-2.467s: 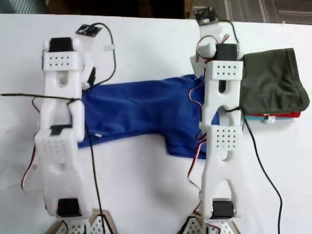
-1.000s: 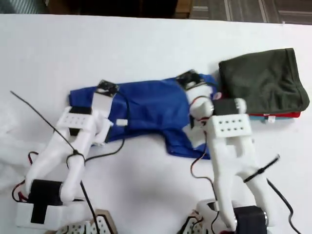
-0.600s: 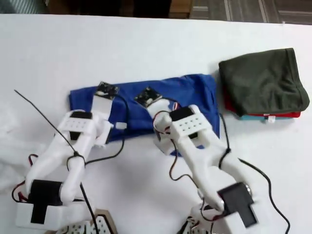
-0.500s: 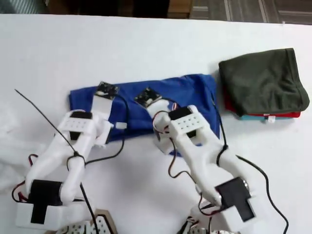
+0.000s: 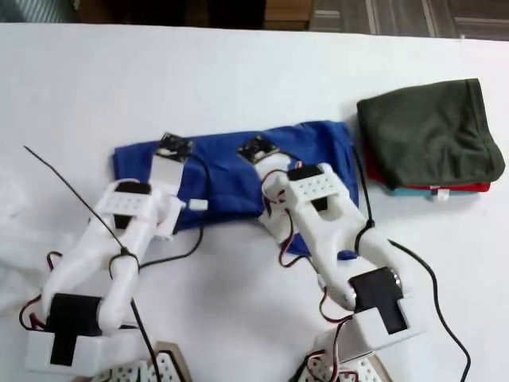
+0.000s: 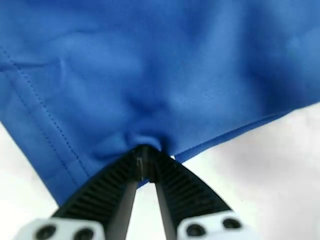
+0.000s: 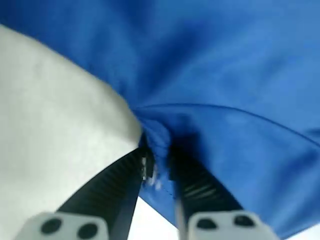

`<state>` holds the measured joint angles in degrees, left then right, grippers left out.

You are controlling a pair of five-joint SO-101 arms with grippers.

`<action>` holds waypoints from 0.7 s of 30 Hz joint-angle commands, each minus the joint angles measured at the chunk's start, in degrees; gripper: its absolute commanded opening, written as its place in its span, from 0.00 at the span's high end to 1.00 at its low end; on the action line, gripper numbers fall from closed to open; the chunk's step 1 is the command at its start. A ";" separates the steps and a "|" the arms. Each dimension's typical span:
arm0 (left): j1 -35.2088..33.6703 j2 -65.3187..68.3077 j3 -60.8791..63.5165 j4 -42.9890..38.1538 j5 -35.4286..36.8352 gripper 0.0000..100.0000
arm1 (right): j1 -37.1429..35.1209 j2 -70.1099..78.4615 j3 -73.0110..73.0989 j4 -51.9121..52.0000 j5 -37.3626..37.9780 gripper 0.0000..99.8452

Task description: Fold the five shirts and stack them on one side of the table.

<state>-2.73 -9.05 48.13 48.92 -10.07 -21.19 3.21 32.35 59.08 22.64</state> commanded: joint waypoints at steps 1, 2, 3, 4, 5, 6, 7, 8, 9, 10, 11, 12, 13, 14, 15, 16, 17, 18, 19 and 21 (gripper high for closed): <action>0.53 -0.26 0.13 -1.05 0.26 0.97 | 0.84 0.13 -2.20 1.80 -0.35 0.98; 0.53 -0.26 0.13 -1.05 0.26 0.97 | 0.66 -0.31 -2.20 2.42 -0.35 0.98; 0.53 -0.26 0.13 -1.05 0.26 0.97 | 0.66 -0.92 -2.20 2.95 -0.35 0.98; 0.53 -0.26 0.13 -1.05 0.26 0.97 | 0.66 -1.89 -2.20 3.30 -0.35 0.98; 0.53 -0.26 0.13 -1.05 0.26 0.97 | 0.66 -3.03 -2.20 3.91 -0.35 0.98; 0.53 -0.26 0.13 -1.05 0.26 0.97 | 0.66 -4.44 -2.20 4.44 -0.35 0.98; 0.62 -0.26 0.13 -1.05 0.26 0.97 | 0.66 -5.85 -2.20 5.05 -0.35 0.98; 0.62 -0.26 0.13 -1.05 0.26 0.97 | 0.66 -7.16 -2.20 5.76 -0.35 0.98; 0.62 -0.26 0.13 -1.05 0.26 0.97 | 0.66 -8.48 -2.20 6.29 -0.35 0.98; 0.62 -0.26 0.13 -1.05 0.26 0.97 | 0.66 -9.36 -2.20 6.90 -0.35 0.98; 0.62 -0.26 0.13 -1.05 0.26 0.97 | 0.66 -10.15 -2.11 7.34 -0.35 0.98; 0.62 -0.26 0.13 -1.05 0.26 0.97 | 0.66 -10.68 -2.02 7.52 -0.35 0.98; 0.62 -0.26 0.13 -1.05 0.26 0.97 | 0.66 -10.77 -1.93 7.60 -0.35 0.98; 0.62 -0.26 0.13 -1.05 0.26 0.97 | 0.66 -10.68 -1.93 7.78 -0.35 0.98; 0.62 -0.26 0.13 -1.05 0.26 0.97 | 0.66 -10.68 -1.93 7.78 -0.35 0.98; 0.62 -0.26 0.13 -1.05 0.26 0.97 | 0.66 -10.68 -1.93 7.87 -0.35 0.98; 0.62 -0.26 0.13 -1.05 0.26 0.97 | 0.66 -10.68 -1.93 7.87 -0.35 0.97; 0.62 -0.26 0.13 -1.05 0.26 0.97 | 0.66 -10.68 -1.93 7.87 -0.35 0.96; 0.62 -0.26 0.13 -1.05 0.26 0.97 | 0.66 -10.59 -1.85 7.87 -0.35 0.94; 0.62 -0.26 0.13 -1.05 0.26 0.97 | 0.66 -10.59 -1.85 7.87 -0.35 0.91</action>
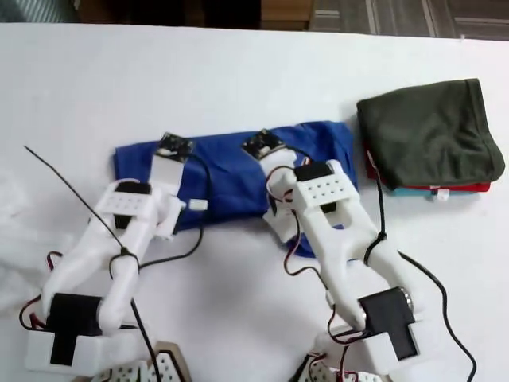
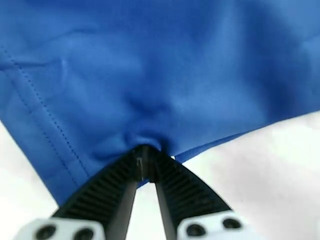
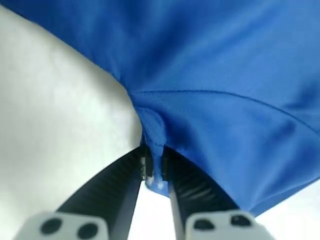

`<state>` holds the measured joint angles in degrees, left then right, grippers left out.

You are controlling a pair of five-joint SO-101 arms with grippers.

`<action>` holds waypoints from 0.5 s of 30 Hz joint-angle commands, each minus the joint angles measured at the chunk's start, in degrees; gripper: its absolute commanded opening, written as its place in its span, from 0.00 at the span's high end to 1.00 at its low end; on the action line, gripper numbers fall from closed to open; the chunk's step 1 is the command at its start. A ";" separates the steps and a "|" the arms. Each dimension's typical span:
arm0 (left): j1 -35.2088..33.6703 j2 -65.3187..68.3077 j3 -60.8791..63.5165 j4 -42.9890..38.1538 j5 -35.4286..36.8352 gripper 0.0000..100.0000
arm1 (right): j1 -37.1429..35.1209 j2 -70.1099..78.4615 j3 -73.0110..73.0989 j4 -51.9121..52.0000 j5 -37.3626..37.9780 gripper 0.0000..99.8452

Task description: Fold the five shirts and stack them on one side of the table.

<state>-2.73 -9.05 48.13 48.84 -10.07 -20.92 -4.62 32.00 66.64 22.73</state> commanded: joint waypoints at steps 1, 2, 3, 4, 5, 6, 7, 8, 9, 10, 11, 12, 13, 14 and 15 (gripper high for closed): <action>0.62 -0.26 0.13 -0.97 0.26 0.97 | 0.40 -2.77 -1.49 0.31 -0.44 0.90; 0.62 -0.26 0.13 -0.97 0.26 0.97 | 0.40 -2.77 -1.49 0.22 -0.44 0.89; 0.62 -0.26 0.13 -0.97 0.26 0.97 | 0.40 -2.77 -1.49 0.13 -0.44 0.89; 0.62 -0.26 0.22 -0.97 0.26 0.97 | 0.48 -2.77 -1.49 0.04 -0.44 0.90; 0.62 -0.26 0.22 -0.97 0.26 0.97 | 0.48 -2.77 -1.49 0.04 -0.35 0.90; 0.62 -0.26 0.22 -0.97 0.26 0.97 | 0.48 -2.77 -1.49 0.04 -0.35 0.91; 0.62 -0.26 0.22 -0.97 0.26 0.97 | 0.48 -2.77 -1.49 -0.04 -0.44 0.91; 0.62 -0.26 0.22 -0.97 0.26 0.97 | 0.48 -2.77 -1.49 -0.04 -0.44 0.91; 0.62 -0.26 0.22 -0.97 0.26 0.97 | 0.40 -2.77 -1.49 -0.04 -0.44 0.91; 0.62 -0.26 0.22 -0.97 0.26 0.97 | 0.13 -2.77 -1.49 -0.04 -0.53 0.91; 0.62 -0.26 0.22 -0.97 0.26 0.97 | -0.48 -2.77 -1.49 -0.04 -0.53 0.91; 0.62 -0.26 0.22 -0.97 0.26 0.97 | -1.19 -2.77 -1.49 -0.04 -0.53 0.91; 0.62 -0.26 0.22 -0.97 0.26 0.97 | -2.15 -2.59 -1.49 -0.04 -0.53 0.91; 0.62 -0.26 0.22 -0.97 0.26 0.97 | -3.12 -2.07 -1.49 -0.13 -0.53 0.91; 0.53 -0.26 0.22 -0.97 0.26 0.97 | -3.82 -1.27 -1.49 -0.75 -0.53 0.91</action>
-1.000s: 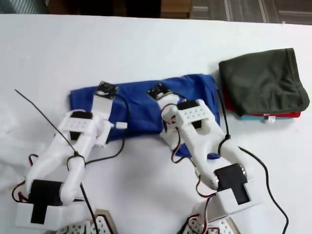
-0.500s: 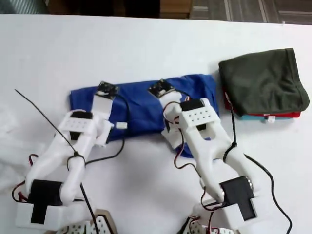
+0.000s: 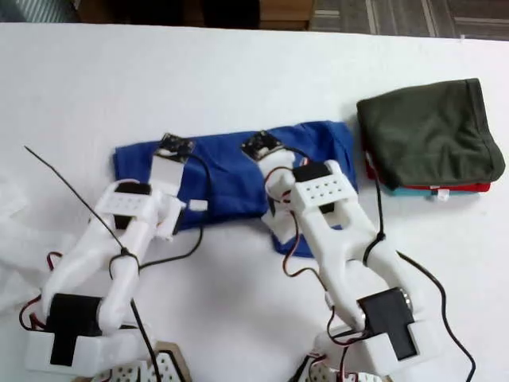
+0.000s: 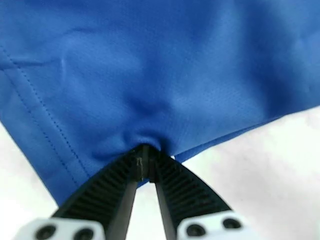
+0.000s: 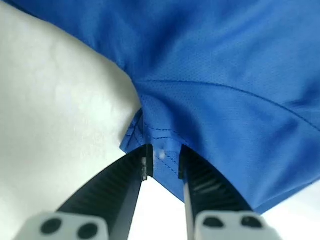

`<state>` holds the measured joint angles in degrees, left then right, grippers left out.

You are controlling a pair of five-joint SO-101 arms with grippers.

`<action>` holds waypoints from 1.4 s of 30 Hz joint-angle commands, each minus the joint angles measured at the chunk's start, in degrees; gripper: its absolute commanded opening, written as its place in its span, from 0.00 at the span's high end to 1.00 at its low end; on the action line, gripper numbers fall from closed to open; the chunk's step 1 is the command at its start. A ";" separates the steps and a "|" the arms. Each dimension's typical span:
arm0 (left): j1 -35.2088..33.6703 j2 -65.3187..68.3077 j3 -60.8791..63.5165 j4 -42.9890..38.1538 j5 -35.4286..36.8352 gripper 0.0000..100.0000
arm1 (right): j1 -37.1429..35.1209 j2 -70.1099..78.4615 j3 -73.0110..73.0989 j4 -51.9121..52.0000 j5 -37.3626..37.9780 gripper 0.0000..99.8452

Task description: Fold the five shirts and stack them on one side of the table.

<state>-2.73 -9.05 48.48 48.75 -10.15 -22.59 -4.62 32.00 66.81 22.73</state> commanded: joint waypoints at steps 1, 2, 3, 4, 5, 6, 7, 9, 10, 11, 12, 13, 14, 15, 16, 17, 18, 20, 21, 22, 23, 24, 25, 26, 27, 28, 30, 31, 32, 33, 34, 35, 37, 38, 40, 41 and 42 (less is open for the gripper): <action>0.44 -0.26 -0.13 -0.88 0.35 0.97 | -2.59 -0.04 -1.49 -1.71 -0.53 0.91; 0.44 -0.26 -0.13 -0.79 0.35 0.97 | -2.68 1.36 -1.49 -2.51 -0.53 0.91; 0.44 -0.26 -0.13 -0.79 0.35 0.97 | -2.33 2.86 -1.58 -3.56 -0.53 0.91; 0.44 -0.26 -0.13 -0.70 0.35 0.97 | -1.80 4.18 -1.76 -4.44 -0.53 0.91; 0.44 -0.26 -0.13 -0.70 0.35 0.97 | -1.27 5.14 -1.85 -5.14 -0.53 0.91; 0.44 -0.26 -0.13 -0.70 0.35 0.97 | -0.66 6.02 -1.85 -5.67 -0.53 0.91; 0.44 -0.26 -0.13 -0.70 0.35 0.97 | -0.22 6.46 -1.93 -5.93 -0.53 0.91; 0.44 -0.26 -0.13 -0.70 0.35 0.97 | 0.48 6.37 -1.93 -5.93 -0.44 0.91; 0.44 -0.26 -0.13 -0.70 0.35 0.97 | 0.92 6.29 -1.93 -5.93 -0.26 0.91; 0.44 -0.26 -0.13 -0.79 0.35 0.97 | 1.27 6.29 -1.93 -5.93 -0.09 0.91; 0.44 -0.26 -0.13 -0.79 0.35 0.97 | 1.63 6.29 -2.02 -5.93 -0.09 0.91; 0.44 -0.26 -0.13 -0.79 0.35 0.97 | 1.98 6.29 -2.02 -6.02 -0.09 0.91; 0.44 -0.26 -0.13 -0.79 0.35 0.97 | 2.33 6.29 -2.02 -6.37 -0.09 0.91; 0.44 -0.26 -0.13 -0.79 0.35 0.97 | 2.77 6.29 -1.93 -6.64 0.00 0.91; 0.44 -0.26 -0.13 -0.79 0.35 0.97 | 3.12 6.29 -1.93 -6.64 0.00 0.91; 0.44 -0.26 -0.13 -0.88 0.26 0.97 | 3.30 6.29 -1.93 -6.64 0.00 0.92; 0.44 -0.26 -0.13 -0.88 0.26 0.97 | 3.47 6.29 -1.93 -6.64 0.00 0.94; 0.44 -0.26 -0.13 -0.88 0.26 0.97 | 3.47 6.11 -1.93 -6.55 0.00 0.99; 0.44 -0.26 -0.13 -0.88 0.26 0.97 | 3.47 5.67 -1.93 -6.37 0.00 0.98; 0.44 -0.26 -0.13 -0.88 0.26 0.97 | 3.38 4.79 -1.85 -6.20 0.00 0.98; 0.44 -0.26 -0.13 -0.88 0.26 0.97 | 3.30 3.56 -1.76 -6.11 0.00 0.98; 0.44 -0.26 -0.13 -0.88 0.26 0.97 | 3.21 2.07 -1.76 -5.49 0.00 0.98; 0.44 -0.26 -0.13 -0.88 0.26 0.97 | 3.03 0.48 -1.85 -4.79 0.00 0.98; 0.44 -0.26 -0.13 -0.88 0.26 0.97 | 3.03 -1.19 -1.85 -4.26 0.00 0.98; 0.44 -0.26 -0.13 -0.88 0.26 0.97 | 3.03 -2.68 -1.85 -3.65 0.00 0.98; 0.44 -0.26 -0.13 -0.88 0.26 0.97 | 3.03 -4.00 -1.76 -2.95 0.00 0.98; 0.44 -0.26 -0.13 -0.88 0.26 0.97 | 3.03 -6.02 -1.58 -1.54 0.00 0.98; 0.44 -0.26 -0.13 -0.88 0.26 0.97 | 3.03 -6.73 -1.58 -0.92 0.00 0.98; 0.44 -0.26 -0.13 -0.88 0.26 0.97 | 3.03 -7.08 -1.58 -0.31 0.00 0.98; 0.44 -0.26 -0.13 -0.88 0.26 0.97 | 3.03 -7.16 -1.58 0.22 0.00 0.98; 0.44 -0.26 -0.13 -0.88 0.26 0.97 | 3.03 -7.08 -1.58 0.66 0.00 0.98; 0.53 -0.26 -0.13 -0.88 0.26 0.97 | 3.03 -7.08 -1.49 1.45 0.00 0.98; 0.53 -0.26 -0.13 -0.88 0.26 0.97 | 3.03 -7.08 -1.41 3.56 0.00 0.98; 0.53 -0.26 -0.13 -0.88 0.26 0.97 | 3.03 -7.08 -1.41 4.62 0.00 0.98; 0.53 -0.26 -0.13 -0.88 0.26 0.97 | 2.95 -7.08 -1.14 6.20 0.00 0.98; 0.53 -0.26 -0.13 -0.88 0.26 0.97 | 2.77 -7.08 -0.44 6.29 0.09 0.98; 0.53 -0.26 -0.13 -0.88 0.26 0.97 | 2.33 -7.08 0.35 6.02 0.09 0.98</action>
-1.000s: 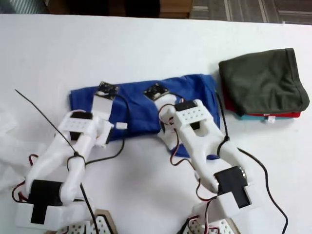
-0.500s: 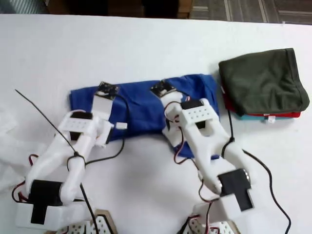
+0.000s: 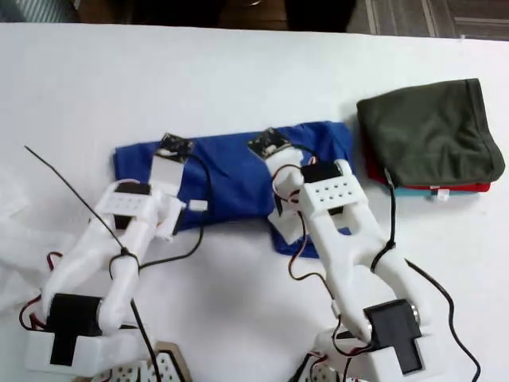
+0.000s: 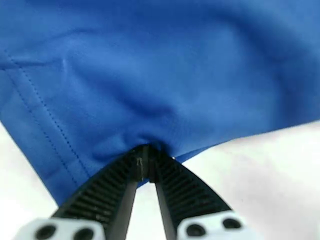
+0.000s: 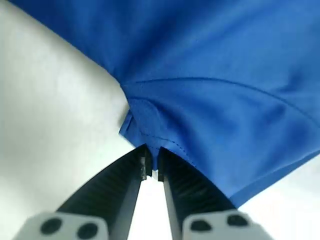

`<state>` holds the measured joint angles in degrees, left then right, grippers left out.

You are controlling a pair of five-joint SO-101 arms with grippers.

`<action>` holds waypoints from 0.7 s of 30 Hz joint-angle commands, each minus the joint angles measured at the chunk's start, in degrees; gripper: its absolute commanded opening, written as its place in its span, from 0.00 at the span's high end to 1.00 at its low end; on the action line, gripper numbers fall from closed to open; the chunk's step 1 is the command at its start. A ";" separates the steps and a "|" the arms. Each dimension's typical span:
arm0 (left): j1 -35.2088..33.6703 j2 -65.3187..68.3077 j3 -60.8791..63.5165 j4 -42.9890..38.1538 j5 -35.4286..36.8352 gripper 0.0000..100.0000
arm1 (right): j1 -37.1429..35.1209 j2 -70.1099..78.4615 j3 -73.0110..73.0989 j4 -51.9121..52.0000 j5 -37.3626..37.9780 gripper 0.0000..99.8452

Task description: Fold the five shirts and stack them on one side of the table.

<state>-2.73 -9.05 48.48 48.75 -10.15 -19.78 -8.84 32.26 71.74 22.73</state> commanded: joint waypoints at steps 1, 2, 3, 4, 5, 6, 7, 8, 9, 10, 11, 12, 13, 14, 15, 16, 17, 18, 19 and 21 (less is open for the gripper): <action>0.53 -0.26 -0.13 -0.88 0.26 0.97 | -1.10 -2.77 1.23 0.40 0.09 0.98; 0.53 -0.26 -0.13 -0.88 0.26 0.97 | -1.89 -2.77 2.73 -0.84 0.09 0.98; 0.53 -0.26 -0.13 -0.88 0.26 0.97 | -2.59 -2.77 4.13 -2.24 0.09 0.98; 0.53 -0.26 -0.13 -0.88 0.26 0.97 | -3.21 -2.77 5.63 -3.91 0.09 0.98; 0.53 -0.26 -0.13 -0.88 0.26 0.97 | -3.65 -2.77 6.77 -5.58 0.09 0.98; 0.53 -0.26 -0.13 -0.88 0.26 0.97 | -3.74 -2.77 7.65 -7.08 0.00 0.98; 0.53 -0.26 -0.13 -0.88 0.26 0.97 | -3.47 -2.77 8.26 -8.40 0.00 0.98; 0.53 -0.26 -0.13 -0.88 0.26 0.97 | -3.30 -2.77 8.35 -8.92 0.00 0.98; 0.53 -0.26 -0.13 -0.88 0.26 0.97 | -3.30 -2.77 8.26 -9.01 0.00 0.97; 0.53 -0.26 -0.13 -0.88 0.26 0.97 | -3.30 -2.77 8.18 -8.92 0.00 0.96; 0.53 -0.26 -0.13 -0.88 0.26 0.97 | -3.30 -2.95 8.18 -8.84 0.00 0.94; 0.53 -0.26 -0.13 -0.88 0.26 0.97 | -3.30 -3.21 8.18 -8.75 0.00 0.91; 0.53 -0.26 -0.13 -0.88 0.26 0.97 | -3.30 -3.38 8.09 -8.57 0.00 0.88; 0.53 -0.26 -0.13 -0.88 0.26 0.97 | -3.30 -3.56 7.82 -7.69 0.09 0.85; 0.53 -0.26 -0.13 -0.88 0.26 0.97 | -3.38 -4.00 6.95 -6.37 0.09 0.83; 0.53 -0.26 -0.13 -0.88 0.26 0.97 | -3.47 -4.62 5.89 -4.53 0.00 0.82; 0.53 -0.26 -0.13 -0.88 0.26 0.97 | -3.47 -5.58 4.40 -2.68 0.00 0.83; 0.53 -0.26 -0.13 -0.88 0.26 0.97 | -3.38 -6.73 2.37 -0.40 -0.26 0.83; 0.53 -0.26 -0.13 -0.88 0.26 0.97 | -3.38 -8.13 0.09 2.07 -0.35 0.84; 0.53 -0.26 -0.13 -0.88 0.26 0.97 | -3.30 -11.30 -5.01 6.64 -0.18 0.85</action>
<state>-2.73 -9.05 48.48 48.75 -10.15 -22.86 -14.37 34.55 72.62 22.73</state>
